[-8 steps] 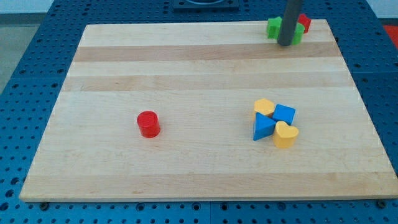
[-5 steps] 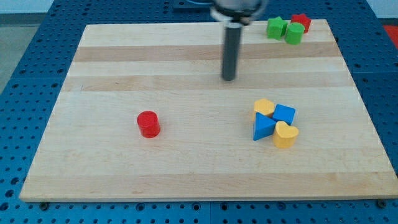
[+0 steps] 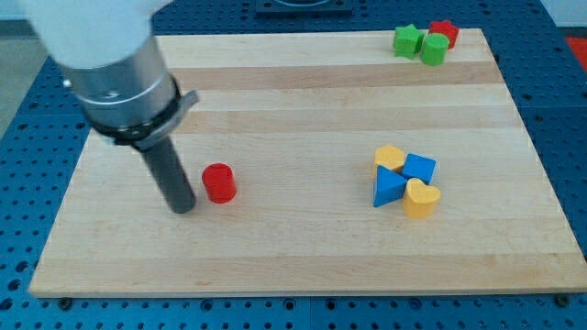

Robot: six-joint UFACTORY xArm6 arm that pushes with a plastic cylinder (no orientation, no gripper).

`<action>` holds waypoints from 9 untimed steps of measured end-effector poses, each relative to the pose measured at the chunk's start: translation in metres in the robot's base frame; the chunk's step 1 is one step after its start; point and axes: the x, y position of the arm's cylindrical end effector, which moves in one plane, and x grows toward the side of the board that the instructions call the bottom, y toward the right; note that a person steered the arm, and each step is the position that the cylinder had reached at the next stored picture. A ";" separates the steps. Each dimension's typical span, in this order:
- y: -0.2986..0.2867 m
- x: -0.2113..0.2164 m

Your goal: Push the red circle into green circle

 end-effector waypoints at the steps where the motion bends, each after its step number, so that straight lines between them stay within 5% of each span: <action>1: 0.020 -0.016; 6: 0.215 -0.097; 9: 0.217 -0.176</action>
